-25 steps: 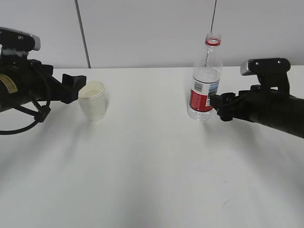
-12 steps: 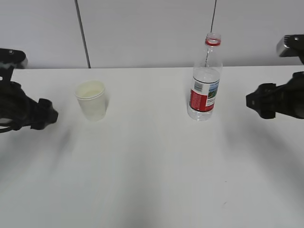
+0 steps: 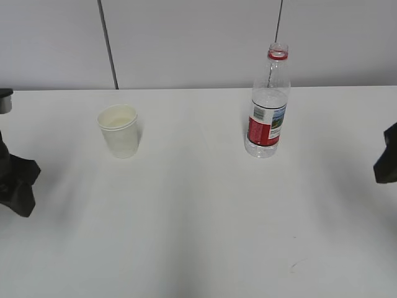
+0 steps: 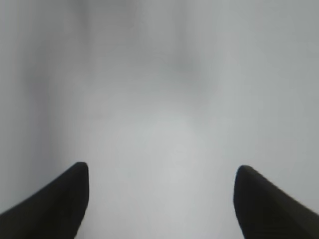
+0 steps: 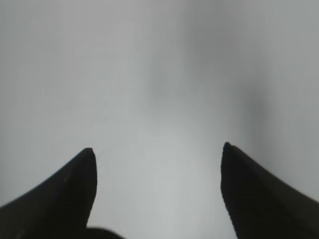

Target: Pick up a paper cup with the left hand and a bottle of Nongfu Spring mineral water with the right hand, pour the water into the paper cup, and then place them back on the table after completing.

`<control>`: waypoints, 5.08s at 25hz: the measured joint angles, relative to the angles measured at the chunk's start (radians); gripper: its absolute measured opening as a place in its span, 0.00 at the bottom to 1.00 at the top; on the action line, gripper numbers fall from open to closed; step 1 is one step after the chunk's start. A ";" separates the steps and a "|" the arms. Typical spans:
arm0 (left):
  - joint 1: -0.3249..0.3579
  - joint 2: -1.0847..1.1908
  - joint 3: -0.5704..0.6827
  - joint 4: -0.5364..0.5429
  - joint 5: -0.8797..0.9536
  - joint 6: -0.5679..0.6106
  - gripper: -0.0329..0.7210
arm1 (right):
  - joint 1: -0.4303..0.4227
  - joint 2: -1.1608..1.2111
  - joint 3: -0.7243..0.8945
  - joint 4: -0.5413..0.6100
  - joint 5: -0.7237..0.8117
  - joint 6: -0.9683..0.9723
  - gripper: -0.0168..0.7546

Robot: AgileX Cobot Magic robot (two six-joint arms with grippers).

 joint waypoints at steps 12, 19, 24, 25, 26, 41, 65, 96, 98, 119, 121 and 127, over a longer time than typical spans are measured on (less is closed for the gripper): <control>0.000 -0.037 -0.107 -0.008 0.275 0.011 0.74 | 0.000 -0.004 -0.146 0.076 0.328 -0.077 0.76; 0.000 -0.128 -0.097 -0.016 0.280 0.029 0.72 | 0.000 -0.030 -0.146 0.090 0.332 -0.104 0.76; 0.000 -0.319 -0.032 -0.010 0.286 0.030 0.72 | 0.000 -0.156 -0.112 0.090 0.337 -0.126 0.76; 0.000 -0.359 -0.016 -0.007 0.288 0.030 0.72 | 0.000 -0.183 -0.104 0.090 0.338 -0.128 0.76; 0.000 -0.406 -0.004 -0.004 0.292 0.030 0.72 | 0.000 -0.217 -0.094 0.090 0.341 -0.140 0.76; 0.000 -0.969 0.056 0.028 0.326 0.030 0.70 | 0.000 -0.738 0.141 0.088 0.359 -0.233 0.76; 0.000 -1.462 0.270 0.000 0.342 0.137 0.67 | 0.000 -1.184 0.338 0.086 0.369 -0.328 0.76; 0.027 -1.463 0.386 -0.003 0.170 0.143 0.65 | -0.013 -1.184 0.383 0.032 0.260 -0.324 0.76; 0.037 -1.463 0.386 -0.003 0.170 0.143 0.65 | -0.047 -1.184 0.383 0.031 0.260 -0.324 0.76; 0.071 -1.463 0.386 -0.003 0.170 0.143 0.65 | -0.118 -1.184 0.383 0.028 0.260 -0.322 0.76; 0.071 -1.463 0.386 -0.003 0.170 0.143 0.64 | -0.118 -1.184 0.383 0.028 0.260 -0.322 0.76; 0.071 -1.463 0.386 -0.003 0.170 0.143 0.63 | -0.118 -1.184 0.383 0.028 0.259 -0.322 0.76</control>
